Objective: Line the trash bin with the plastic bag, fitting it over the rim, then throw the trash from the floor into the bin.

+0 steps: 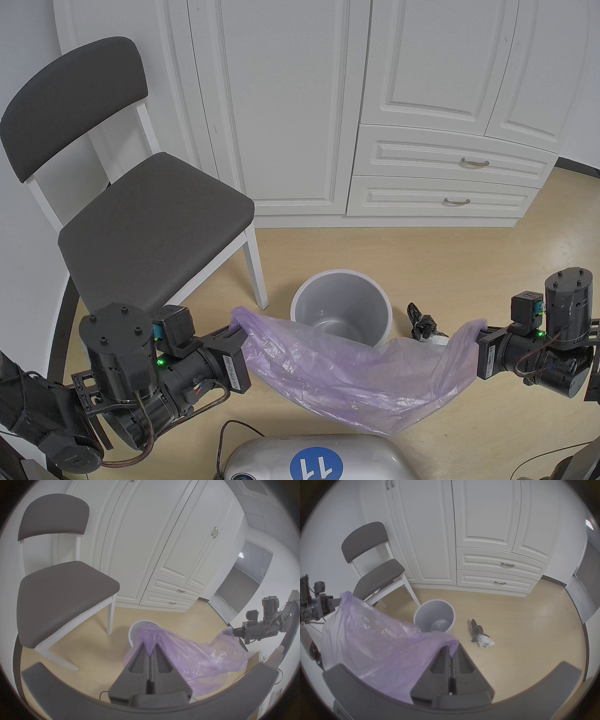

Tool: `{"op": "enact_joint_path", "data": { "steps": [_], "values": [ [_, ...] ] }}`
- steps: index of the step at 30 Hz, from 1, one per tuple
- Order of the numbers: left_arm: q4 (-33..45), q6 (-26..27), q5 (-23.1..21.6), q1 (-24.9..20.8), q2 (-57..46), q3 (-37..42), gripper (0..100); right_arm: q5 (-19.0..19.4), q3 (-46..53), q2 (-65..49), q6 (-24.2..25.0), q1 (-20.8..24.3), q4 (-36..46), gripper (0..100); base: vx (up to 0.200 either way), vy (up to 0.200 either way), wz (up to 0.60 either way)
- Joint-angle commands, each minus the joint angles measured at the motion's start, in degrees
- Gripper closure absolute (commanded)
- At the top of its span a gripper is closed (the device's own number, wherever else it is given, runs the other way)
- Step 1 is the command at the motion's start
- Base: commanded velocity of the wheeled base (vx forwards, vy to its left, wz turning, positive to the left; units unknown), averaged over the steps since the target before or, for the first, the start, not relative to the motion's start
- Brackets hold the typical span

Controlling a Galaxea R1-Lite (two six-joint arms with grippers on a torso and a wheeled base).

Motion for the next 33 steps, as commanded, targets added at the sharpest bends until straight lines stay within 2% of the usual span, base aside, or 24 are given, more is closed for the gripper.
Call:
{"op": "enact_joint_path", "data": {
  "steps": [1,12,15,18,20,33],
  "values": [
    [0.0,0.1,-0.1,1.4,-0.2,0.5,100,1.3,0.9,-1.9,-1.4,-2.7,0.0,100,0.000,0.000,0.00],
    [-0.1,0.2,-3.0,4.3,-0.2,1.1,100,1.7,1.1,-2.0,-3.0,-5.8,0.1,100,0.000,0.000,0.00],
    [-0.1,1.3,-5.2,5.7,-0.4,2.1,100,1.8,1.6,-2.0,-5.3,-7.8,0.4,100,0.000,0.000,0.00],
    [-0.1,1.6,-5.5,6.0,-0.4,2.2,100,1.9,1.8,-2.0,-6.1,-8.4,0.5,100,0.000,0.000,0.00],
    [-0.1,2.1,-5.8,7.1,-0.4,2.3,100,1.9,2.7,-2.0,-8.8,-10.1,0.7,100,0.000,0.000,0.00],
    [-0.1,2.2,-7.2,7.8,-0.3,2.9,100,1.9,5.0,-1.2,-14.4,-12.5,1.4,100,0.000,0.000,0.00]
  ]
}}
